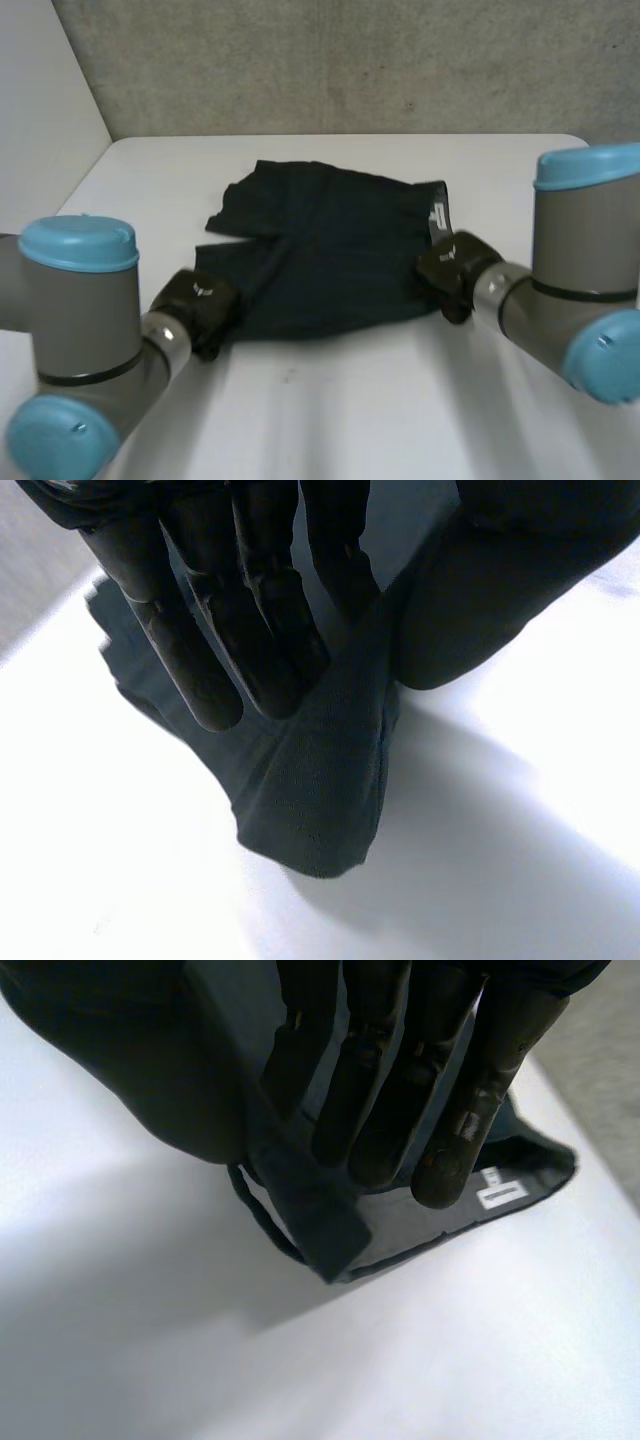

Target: Fold the shorts.

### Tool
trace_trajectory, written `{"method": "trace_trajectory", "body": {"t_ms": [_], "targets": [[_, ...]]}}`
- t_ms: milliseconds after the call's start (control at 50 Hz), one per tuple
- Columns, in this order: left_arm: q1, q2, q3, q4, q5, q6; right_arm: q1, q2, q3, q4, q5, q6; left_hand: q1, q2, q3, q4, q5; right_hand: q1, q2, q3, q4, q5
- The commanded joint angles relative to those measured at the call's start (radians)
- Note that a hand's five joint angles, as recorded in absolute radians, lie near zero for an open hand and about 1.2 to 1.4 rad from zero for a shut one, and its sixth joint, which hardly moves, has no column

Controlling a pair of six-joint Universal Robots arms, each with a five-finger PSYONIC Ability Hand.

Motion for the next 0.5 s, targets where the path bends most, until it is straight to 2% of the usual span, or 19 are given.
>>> {"method": "trace_trajectory", "body": {"t_ms": [20,60,120,220,300,380,400,460,500], "targets": [[-0.005,0.162,-0.172,-0.270,0.013,0.007,-0.046,-0.192,0.274,0.268,-0.017,-0.247,0.254,0.195,0.203,0.193,0.231,0.417,0.221,0.210,0.205,0.237],[-0.019,0.197,-0.202,-0.307,0.024,0.024,-0.053,-0.235,0.317,0.311,-0.025,-0.278,0.254,0.195,0.203,0.193,0.231,0.417,0.221,0.210,0.205,0.237],[-0.054,0.259,-0.229,-0.324,0.039,0.107,-0.068,-0.296,0.344,0.344,-0.050,-0.302,0.254,0.195,0.203,0.193,0.231,0.417,0.221,0.210,0.205,0.237],[-0.059,0.277,-0.177,-0.237,0.042,0.195,-0.094,-0.307,0.325,0.342,-0.120,-0.296,0.254,0.195,0.203,0.193,0.231,0.417,0.221,0.210,0.205,0.237],[-0.057,0.212,-0.081,-0.070,0.039,0.198,-0.103,-0.264,0.246,0.304,-0.145,-0.228,0.254,0.195,0.203,0.193,0.231,0.417,0.221,0.210,0.205,0.237],[-0.054,0.092,0.025,0.140,0.039,0.202,-0.091,-0.162,0.131,0.198,-0.116,-0.106,0.254,0.195,0.203,0.193,0.231,0.417,0.221,0.210,0.205,0.237],[-0.054,0.040,0.066,0.225,0.039,0.210,-0.089,-0.129,0.086,0.158,-0.085,-0.077,0.254,0.195,0.203,0.193,0.231,0.417,0.221,0.210,0.205,0.237],[-0.054,-0.040,0.129,0.344,0.038,0.213,-0.088,-0.094,0.027,0.106,-0.027,-0.063,0.254,0.195,0.203,0.193,0.231,0.417,0.221,0.210,0.205,0.237],[-0.054,-0.126,0.198,0.450,0.038,0.215,-0.088,-0.059,-0.033,0.045,0.045,-0.062,0.254,0.195,0.203,0.193,0.231,0.417,0.221,0.210,0.205,0.237]]}}
